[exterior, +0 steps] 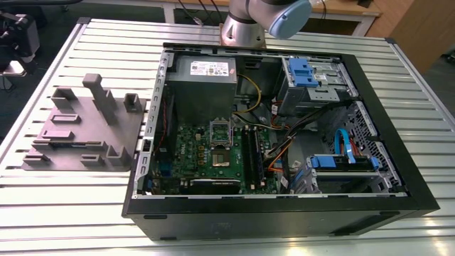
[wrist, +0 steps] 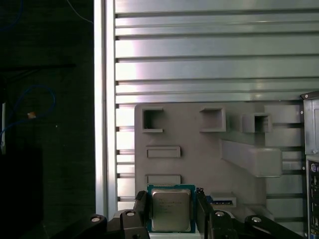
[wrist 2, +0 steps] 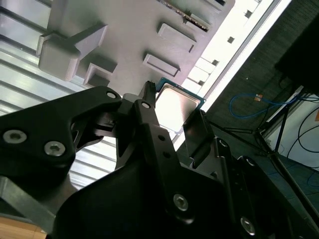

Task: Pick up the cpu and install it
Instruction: 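Pick up the cpu and move it towards the insertion slot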

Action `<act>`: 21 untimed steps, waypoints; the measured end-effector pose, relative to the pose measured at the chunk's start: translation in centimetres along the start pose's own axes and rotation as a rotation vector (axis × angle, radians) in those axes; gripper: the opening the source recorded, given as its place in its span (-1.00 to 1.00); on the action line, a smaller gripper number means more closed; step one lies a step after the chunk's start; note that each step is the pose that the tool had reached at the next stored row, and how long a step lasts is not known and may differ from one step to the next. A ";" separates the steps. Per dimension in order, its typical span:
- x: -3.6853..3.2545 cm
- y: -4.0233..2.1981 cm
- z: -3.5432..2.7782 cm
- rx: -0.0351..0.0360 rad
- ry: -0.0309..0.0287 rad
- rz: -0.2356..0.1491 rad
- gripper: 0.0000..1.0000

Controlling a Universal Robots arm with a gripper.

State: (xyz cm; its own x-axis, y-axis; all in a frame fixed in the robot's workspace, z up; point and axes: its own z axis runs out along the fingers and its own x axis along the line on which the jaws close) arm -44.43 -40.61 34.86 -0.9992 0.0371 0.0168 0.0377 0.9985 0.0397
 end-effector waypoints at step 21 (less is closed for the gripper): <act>-0.21 -1.29 -0.14 0.0001 0.0000 0.000 -0.05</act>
State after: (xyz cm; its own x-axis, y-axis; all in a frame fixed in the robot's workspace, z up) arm -44.27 -41.91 34.95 -0.9992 0.0371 0.0168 0.0378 0.9985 0.0396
